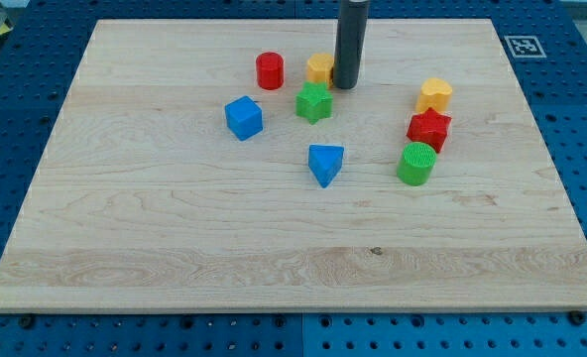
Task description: Move the red star to the right
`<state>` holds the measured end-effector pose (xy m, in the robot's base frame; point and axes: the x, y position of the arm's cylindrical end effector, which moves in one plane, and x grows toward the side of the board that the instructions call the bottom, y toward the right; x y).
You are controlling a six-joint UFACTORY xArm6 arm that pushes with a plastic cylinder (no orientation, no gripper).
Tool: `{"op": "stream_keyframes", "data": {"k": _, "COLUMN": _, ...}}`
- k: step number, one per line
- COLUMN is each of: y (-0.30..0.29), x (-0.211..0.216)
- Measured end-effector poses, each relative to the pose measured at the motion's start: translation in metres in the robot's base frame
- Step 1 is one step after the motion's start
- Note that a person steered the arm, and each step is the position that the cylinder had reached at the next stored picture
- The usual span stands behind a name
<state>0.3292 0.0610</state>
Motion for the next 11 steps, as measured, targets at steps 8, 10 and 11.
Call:
{"op": "stream_keyframes", "data": {"k": 8, "y": 0.111, "x": 0.075}}
{"op": "stream_keyframes", "data": {"k": 10, "y": 0.1, "x": 0.061}}
{"op": "stream_keyframes", "data": {"k": 11, "y": 0.1, "x": 0.061}}
